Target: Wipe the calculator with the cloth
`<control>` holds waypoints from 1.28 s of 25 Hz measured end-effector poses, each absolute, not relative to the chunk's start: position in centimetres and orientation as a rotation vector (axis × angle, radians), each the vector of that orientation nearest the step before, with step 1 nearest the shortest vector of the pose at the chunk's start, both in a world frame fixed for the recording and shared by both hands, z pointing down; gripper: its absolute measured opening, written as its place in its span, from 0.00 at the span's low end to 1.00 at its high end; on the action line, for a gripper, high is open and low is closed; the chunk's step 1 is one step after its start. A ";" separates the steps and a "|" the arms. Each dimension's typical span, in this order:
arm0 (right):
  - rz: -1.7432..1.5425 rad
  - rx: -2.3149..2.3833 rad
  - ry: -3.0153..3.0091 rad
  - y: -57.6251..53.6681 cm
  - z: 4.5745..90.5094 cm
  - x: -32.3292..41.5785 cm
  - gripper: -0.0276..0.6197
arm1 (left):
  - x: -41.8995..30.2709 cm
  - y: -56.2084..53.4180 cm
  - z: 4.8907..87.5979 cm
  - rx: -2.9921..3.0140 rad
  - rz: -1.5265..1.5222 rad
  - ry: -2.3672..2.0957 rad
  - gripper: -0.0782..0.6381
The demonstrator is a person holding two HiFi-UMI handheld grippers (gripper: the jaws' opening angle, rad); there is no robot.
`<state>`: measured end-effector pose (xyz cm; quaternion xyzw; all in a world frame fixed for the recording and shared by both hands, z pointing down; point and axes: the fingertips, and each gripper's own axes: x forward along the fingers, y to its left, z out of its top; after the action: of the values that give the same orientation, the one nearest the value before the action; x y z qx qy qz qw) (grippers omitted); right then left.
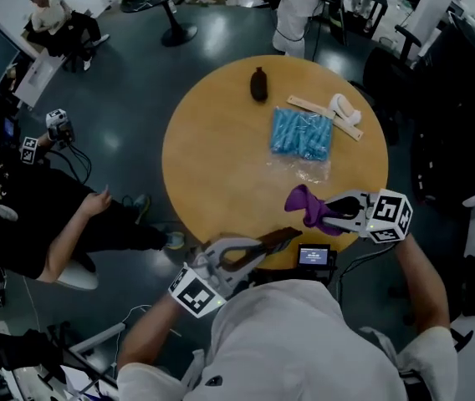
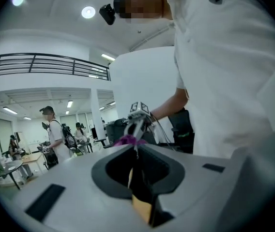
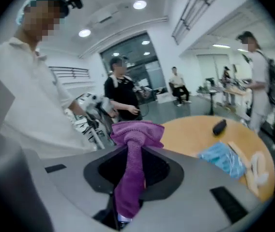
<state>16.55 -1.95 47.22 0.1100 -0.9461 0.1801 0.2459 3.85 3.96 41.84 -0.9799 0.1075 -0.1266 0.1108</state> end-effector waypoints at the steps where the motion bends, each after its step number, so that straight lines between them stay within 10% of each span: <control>1: 0.407 0.189 -2.602 -1.4 44.2 15.7 0.17 | 4.0 4.3 41.8 -2.884 -0.372 0.289 0.17; 32: 0.758 -0.892 -2.290 11.1 38.4 7.9 0.17 | 8.4 15.4 34.5 -2.600 -0.218 -0.253 0.17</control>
<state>7.87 11.08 38.43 -0.3327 -0.8546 0.2828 0.2809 8.44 15.38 34.45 -0.9585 -0.0932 -0.0805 0.2573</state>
